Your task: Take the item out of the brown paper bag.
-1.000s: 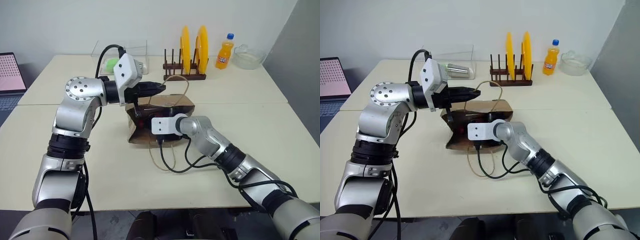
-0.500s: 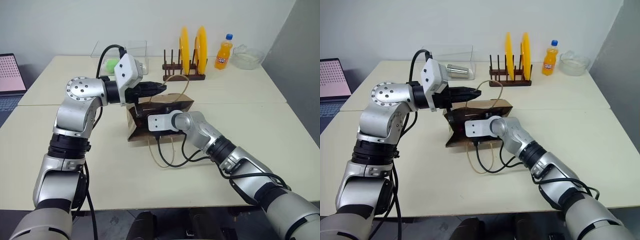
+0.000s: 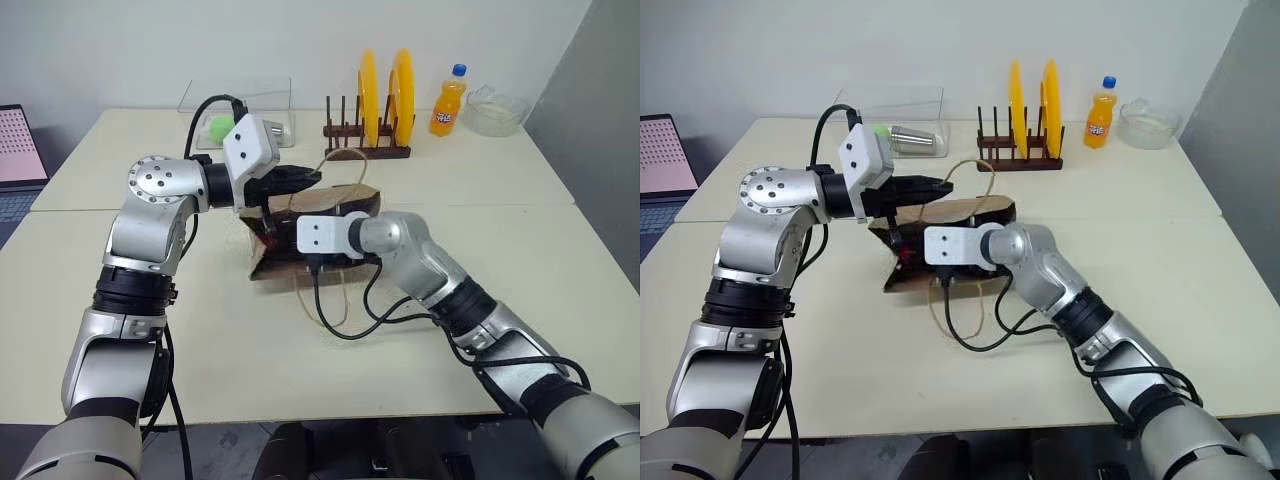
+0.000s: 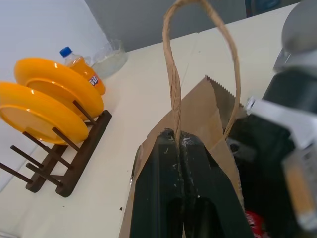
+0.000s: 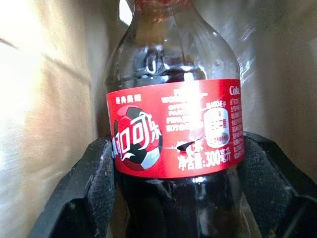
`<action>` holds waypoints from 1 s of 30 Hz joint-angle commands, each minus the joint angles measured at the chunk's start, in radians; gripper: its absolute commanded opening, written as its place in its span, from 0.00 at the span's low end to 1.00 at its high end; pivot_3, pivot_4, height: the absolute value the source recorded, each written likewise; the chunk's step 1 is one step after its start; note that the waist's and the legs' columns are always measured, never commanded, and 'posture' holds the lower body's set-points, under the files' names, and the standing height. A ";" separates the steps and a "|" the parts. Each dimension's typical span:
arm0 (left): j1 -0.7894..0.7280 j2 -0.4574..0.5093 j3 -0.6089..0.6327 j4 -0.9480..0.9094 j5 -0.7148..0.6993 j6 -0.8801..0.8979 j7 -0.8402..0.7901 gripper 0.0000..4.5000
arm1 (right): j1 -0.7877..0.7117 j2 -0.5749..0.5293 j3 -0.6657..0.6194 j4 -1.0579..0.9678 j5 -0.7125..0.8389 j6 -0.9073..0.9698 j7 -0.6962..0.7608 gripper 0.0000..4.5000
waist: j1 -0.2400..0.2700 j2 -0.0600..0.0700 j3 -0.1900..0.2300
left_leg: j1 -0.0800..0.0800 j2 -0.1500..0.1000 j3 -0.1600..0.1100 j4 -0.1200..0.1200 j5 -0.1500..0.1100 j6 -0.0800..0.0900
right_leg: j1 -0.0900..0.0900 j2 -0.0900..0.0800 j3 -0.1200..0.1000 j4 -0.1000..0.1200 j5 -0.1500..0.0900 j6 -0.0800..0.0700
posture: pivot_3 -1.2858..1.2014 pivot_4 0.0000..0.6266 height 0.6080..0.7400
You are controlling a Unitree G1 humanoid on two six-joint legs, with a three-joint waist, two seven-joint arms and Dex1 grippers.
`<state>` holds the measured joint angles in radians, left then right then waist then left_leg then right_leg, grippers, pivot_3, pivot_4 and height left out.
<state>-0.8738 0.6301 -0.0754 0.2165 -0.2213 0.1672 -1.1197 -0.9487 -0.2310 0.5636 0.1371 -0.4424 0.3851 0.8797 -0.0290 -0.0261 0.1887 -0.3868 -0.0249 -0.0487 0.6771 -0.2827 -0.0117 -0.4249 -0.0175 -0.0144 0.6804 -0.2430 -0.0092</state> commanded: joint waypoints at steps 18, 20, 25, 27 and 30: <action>-0.041 0.004 0.004 0.044 0.049 -0.053 0.011 0.00 | 0.099 -0.089 -0.336 -0.412 0.633 0.084 0.204 0.69 | 0.001 0.000 0.000 | 0.000 0.000 -0.001 0.000 0.000 0.000 | 0.000 0.000 -0.001 0.000 0.000 0.000 | 0.52 0.24 1.00; -0.041 0.003 0.001 0.047 0.055 -0.056 0.011 0.00 | 0.081 -0.091 -0.402 -0.422 0.699 0.140 0.171 0.69 | 0.001 0.000 0.000 | 0.000 0.000 -0.001 0.000 0.000 0.000 | 0.001 0.000 -0.001 0.000 0.000 0.000 | 0.52 0.24 1.00; -0.033 0.004 0.000 0.042 0.059 -0.056 0.011 0.00 | 0.042 -0.158 -0.512 -0.415 0.777 0.196 0.127 0.69 | 0.002 0.000 0.000 | 0.000 0.000 -0.001 0.000 0.000 0.000 | 0.001 0.000 -0.001 0.000 0.000 0.000 | 0.52 0.24 1.00; -0.024 0.005 0.003 0.032 0.058 -0.052 0.012 0.00 | 0.037 -0.215 -0.573 -0.432 0.802 0.231 0.102 0.69 | 0.003 0.000 0.000 | 0.000 0.000 0.000 0.000 0.000 0.000 | 0.001 0.000 -0.001 0.000 0.000 0.000 | 0.52 0.24 1.00; -0.009 0.012 0.012 0.013 0.051 -0.039 0.012 0.00 | 0.070 -0.325 -0.646 -0.435 0.795 0.259 0.069 0.69 | 0.004 0.000 0.000 | 0.000 0.000 0.000 0.000 0.000 0.000 | 0.001 -0.001 -0.001 -0.001 0.000 0.000 | 0.52 0.24 1.00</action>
<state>-0.8775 0.6295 -0.0805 0.2743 -0.1599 0.1274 -1.1127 -0.8754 -0.5145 0.0017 -0.2544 0.3378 0.6425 0.9776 -0.0255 -0.0260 0.1889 -0.3873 -0.0250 -0.0488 0.6771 -0.2830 -0.0113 -0.4241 -0.0182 -0.0150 0.6797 -0.2430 -0.0091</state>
